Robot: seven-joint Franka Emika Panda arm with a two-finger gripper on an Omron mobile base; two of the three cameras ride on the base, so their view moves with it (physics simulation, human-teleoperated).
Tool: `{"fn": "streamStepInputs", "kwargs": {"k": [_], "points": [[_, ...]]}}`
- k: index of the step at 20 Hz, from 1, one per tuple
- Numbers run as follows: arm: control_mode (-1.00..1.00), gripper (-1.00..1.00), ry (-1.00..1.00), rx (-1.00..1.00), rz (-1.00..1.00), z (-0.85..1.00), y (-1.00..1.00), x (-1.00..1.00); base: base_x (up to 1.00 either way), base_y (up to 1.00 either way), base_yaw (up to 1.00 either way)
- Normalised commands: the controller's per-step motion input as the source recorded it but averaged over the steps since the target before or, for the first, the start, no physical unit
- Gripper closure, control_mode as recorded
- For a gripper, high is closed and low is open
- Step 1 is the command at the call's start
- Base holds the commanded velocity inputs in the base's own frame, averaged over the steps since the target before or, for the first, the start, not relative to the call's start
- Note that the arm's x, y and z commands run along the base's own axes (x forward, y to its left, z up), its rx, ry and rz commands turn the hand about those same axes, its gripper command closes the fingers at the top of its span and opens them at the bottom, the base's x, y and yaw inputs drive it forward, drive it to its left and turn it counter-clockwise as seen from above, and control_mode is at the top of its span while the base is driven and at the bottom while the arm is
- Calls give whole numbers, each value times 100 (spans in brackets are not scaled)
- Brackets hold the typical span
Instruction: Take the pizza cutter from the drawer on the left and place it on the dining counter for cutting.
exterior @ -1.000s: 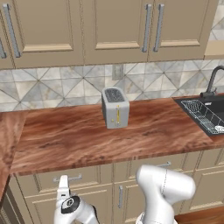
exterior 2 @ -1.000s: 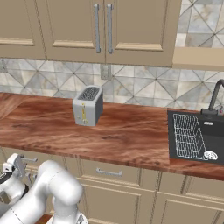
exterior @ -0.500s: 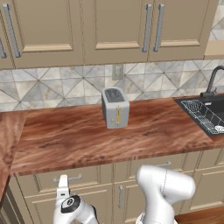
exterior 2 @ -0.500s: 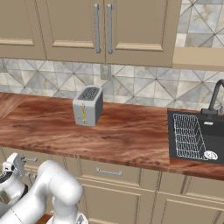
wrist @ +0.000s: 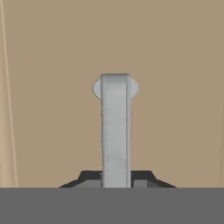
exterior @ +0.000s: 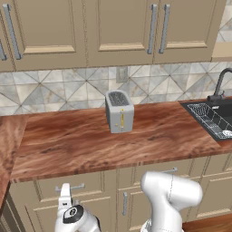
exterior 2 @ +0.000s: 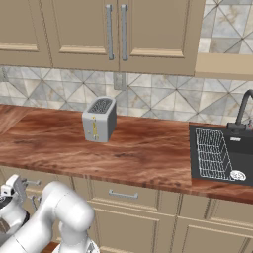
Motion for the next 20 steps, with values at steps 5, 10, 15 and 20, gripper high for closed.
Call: {"fn": "streamStepInputs", "kwargs": {"k": [5, 10, 15, 20], "points": [[-100, 100, 12, 0, 0, -32, 0, -73, 0, 0, 0], [-100, 100, 12, 0, 0, -31, 0, -74, 0, 0, 0], [-100, 100, 16, 0, 0, -29, 0, -70, 0, 0, 0], [-100, 100, 15, 0, 0, -29, 0, -75, 0, 0, 0]]}}
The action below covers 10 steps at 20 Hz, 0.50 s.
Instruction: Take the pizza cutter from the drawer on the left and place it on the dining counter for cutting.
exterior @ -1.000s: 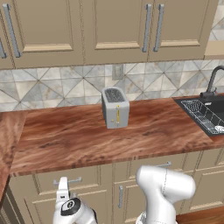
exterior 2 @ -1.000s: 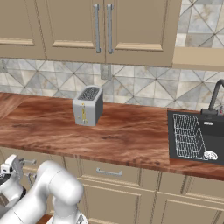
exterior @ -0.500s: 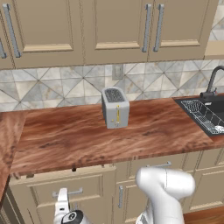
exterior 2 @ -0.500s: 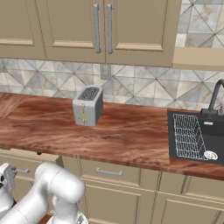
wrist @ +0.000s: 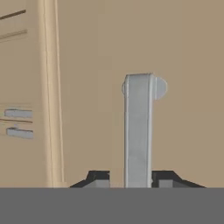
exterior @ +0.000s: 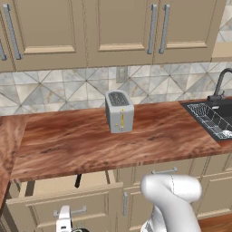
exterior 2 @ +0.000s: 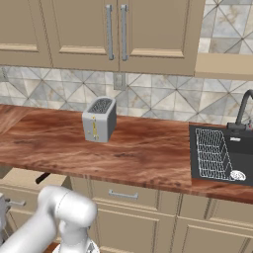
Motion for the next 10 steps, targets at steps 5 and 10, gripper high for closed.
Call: {"fn": "streamStepInputs", "kwargs": {"k": [5, 10], "points": [[-100, 100, 13, 0, 0, -34, 0, -77, 0, 0, 0], [-100, 100, 8, 0, 0, -37, 0, -76, 0, 0, 0]]}}
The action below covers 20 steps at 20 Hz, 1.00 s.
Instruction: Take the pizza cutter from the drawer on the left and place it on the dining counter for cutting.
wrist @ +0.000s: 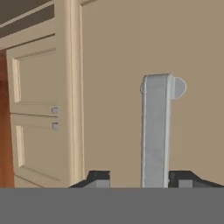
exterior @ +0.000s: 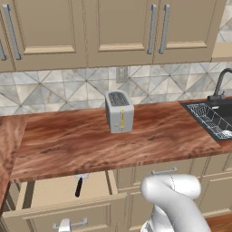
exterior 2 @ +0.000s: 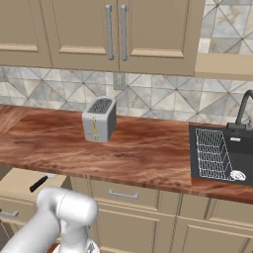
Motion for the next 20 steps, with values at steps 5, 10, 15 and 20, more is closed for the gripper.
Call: {"fn": "streamStepInputs", "kwargs": {"k": [5, 10, 15, 20], "points": [[-100, 100, 5, 0, 0, -38, 0, -77, 0, 0, 0], [-100, 100, 5, 0, 0, -39, 0, -77, 0, 0, 0], [-100, 100, 5, 0, 0, -41, 0, -77, 0, 0, 0], [-100, 100, 7, 0, 0, -42, 0, -70, 0, 0, 0]]}}
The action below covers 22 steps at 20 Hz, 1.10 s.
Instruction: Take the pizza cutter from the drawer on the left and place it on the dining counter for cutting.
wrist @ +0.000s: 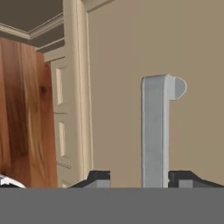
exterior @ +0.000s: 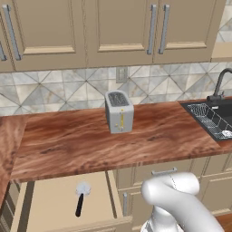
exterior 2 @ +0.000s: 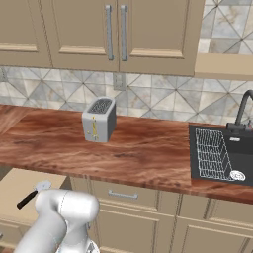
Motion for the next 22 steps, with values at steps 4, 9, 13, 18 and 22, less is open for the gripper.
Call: {"fn": "streamStepInputs", "kwargs": {"k": [4, 9, 13, 18, 22], "points": [[-100, 100, 3, 0, 0, -36, 0, -80, 0, 0, 0], [-100, 100, 4, 0, 0, -36, 0, -67, 0, 0, 0], [-100, 100, 11, 0, 0, -32, 0, -41, 0, 0, 0], [-100, 100, 3, 0, 0, -3, 0, -5, 0, 0, 0], [-100, -100, 0, 0, 0, 0, 0, 0, 0, 0, 0]]}}
